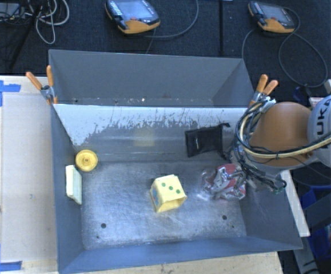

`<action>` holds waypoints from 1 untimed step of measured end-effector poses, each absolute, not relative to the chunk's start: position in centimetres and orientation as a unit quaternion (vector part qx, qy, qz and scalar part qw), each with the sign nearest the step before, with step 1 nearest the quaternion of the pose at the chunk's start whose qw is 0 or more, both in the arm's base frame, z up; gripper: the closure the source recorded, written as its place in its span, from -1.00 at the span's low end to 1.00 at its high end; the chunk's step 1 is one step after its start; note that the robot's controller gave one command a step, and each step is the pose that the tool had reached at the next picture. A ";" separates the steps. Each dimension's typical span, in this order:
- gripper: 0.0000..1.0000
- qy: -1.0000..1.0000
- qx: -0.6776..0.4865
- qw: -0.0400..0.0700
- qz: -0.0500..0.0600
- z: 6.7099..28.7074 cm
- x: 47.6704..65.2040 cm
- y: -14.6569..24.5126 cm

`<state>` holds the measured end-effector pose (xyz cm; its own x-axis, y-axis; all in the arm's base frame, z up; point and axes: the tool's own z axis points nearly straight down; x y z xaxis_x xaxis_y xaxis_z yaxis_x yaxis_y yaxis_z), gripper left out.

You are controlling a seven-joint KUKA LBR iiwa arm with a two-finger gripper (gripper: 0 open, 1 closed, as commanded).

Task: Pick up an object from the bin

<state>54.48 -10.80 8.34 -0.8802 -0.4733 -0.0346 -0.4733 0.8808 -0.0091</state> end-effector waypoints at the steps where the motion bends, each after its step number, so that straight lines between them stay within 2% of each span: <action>1: -1.00 0.970 -0.242 0.002 -0.003 7.9 53.6 -11.7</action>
Offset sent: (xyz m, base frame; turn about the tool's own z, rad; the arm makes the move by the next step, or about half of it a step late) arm 0.0000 0.0000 0.0000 0.0000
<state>53.62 -11.72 7.88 -0.8828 -0.4697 -0.0020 -0.4697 0.8828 -0.0067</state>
